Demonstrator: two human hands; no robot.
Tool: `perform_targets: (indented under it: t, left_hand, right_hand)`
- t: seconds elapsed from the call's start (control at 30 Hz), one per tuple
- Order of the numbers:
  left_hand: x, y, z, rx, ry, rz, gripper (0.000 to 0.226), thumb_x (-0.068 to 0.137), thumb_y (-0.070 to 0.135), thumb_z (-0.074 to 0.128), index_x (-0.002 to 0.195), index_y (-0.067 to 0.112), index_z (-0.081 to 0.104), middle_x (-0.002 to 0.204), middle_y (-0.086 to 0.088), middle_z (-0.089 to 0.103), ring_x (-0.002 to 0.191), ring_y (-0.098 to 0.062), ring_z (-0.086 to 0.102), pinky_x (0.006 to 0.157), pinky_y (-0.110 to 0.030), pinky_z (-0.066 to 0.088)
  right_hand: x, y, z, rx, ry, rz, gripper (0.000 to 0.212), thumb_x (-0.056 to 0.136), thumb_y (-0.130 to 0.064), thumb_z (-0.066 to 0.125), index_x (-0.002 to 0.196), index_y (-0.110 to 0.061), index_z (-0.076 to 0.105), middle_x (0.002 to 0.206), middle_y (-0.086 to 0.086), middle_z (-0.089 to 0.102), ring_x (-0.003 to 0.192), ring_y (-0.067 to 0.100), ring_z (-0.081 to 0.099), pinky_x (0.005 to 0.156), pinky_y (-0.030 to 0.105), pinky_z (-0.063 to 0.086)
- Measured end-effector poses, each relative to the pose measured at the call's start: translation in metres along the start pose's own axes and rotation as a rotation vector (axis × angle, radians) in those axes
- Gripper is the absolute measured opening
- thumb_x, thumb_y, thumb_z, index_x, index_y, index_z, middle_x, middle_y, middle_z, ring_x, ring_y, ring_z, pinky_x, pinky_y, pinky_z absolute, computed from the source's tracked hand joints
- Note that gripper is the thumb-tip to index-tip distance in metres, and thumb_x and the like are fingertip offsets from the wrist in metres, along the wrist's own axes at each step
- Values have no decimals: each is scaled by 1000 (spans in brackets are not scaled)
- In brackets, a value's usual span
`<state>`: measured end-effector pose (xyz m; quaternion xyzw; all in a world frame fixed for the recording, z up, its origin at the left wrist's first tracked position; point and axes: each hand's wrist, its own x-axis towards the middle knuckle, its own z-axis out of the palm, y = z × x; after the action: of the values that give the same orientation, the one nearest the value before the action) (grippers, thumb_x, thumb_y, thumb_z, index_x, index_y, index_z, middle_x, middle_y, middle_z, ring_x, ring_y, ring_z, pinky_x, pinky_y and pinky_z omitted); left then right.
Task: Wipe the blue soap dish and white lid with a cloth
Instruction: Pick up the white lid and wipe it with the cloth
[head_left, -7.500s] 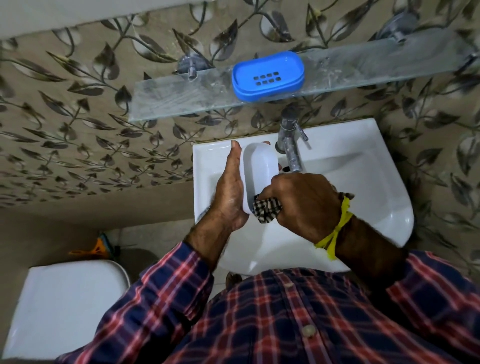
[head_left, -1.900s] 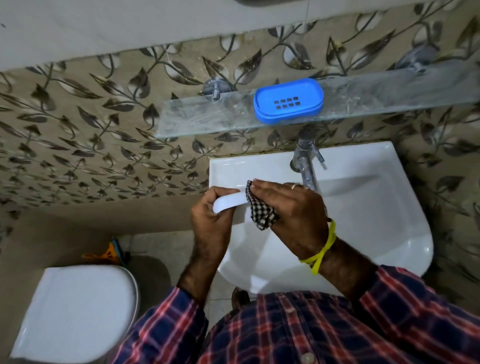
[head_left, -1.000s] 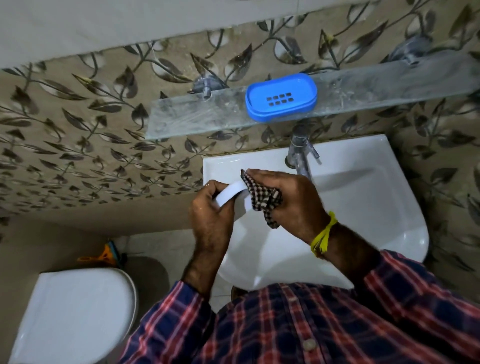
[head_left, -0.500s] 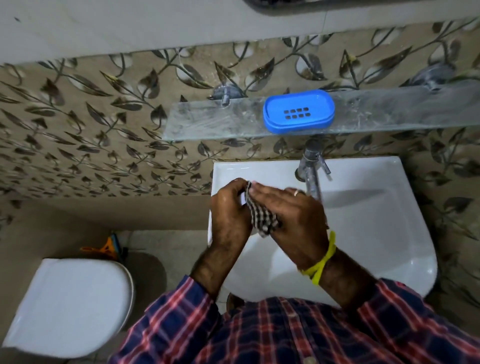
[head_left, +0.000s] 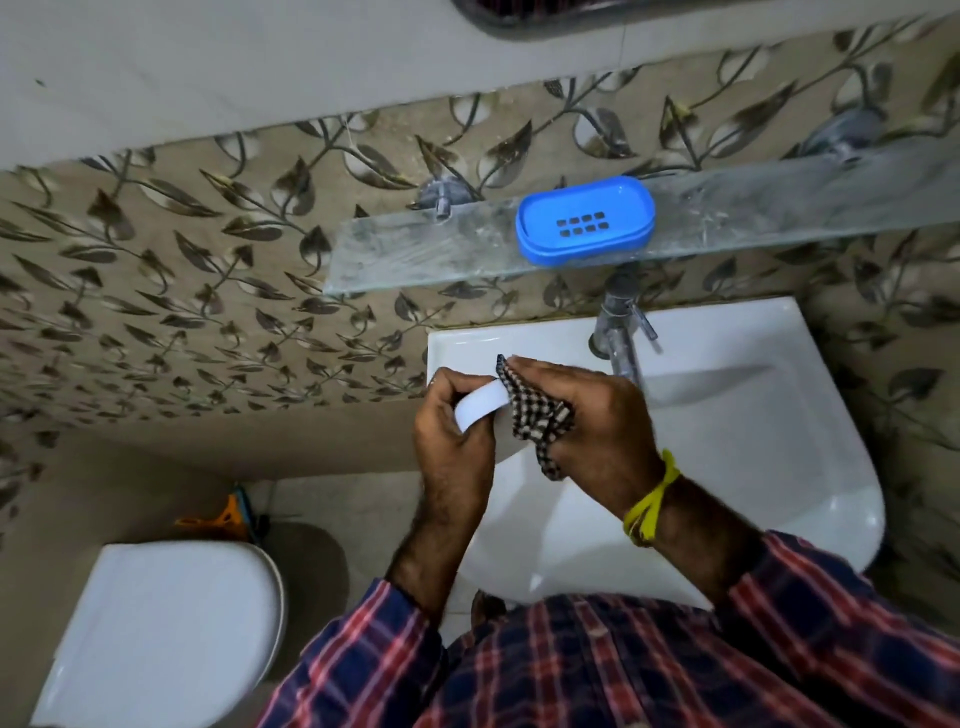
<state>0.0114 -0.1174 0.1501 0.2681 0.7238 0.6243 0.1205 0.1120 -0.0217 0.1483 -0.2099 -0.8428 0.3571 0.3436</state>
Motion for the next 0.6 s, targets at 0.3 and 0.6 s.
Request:
perform_targets:
  t: [0.3,0.6]
  left_hand:
    - [12,16,-2,732,-206,85,7,89,16,57,88,18,64,85,-4,74,79,-28,68,63,-35,51]
    - [3,3,-18,379,-63,49,30,79,-8,65,84,22,64,80,9,69,72,-6,63,70,-27,53]
  right_hand:
    - [-10,-10,3,-181,35,-142,52,69,0,72,120,-13,70,126,4,68,112,16,67,86,36,56]
    - [-19,-17,4,-164,-62,-65,61,68,0,69,127,-19,66,132,-2,63,115,14,64,92,32,55]
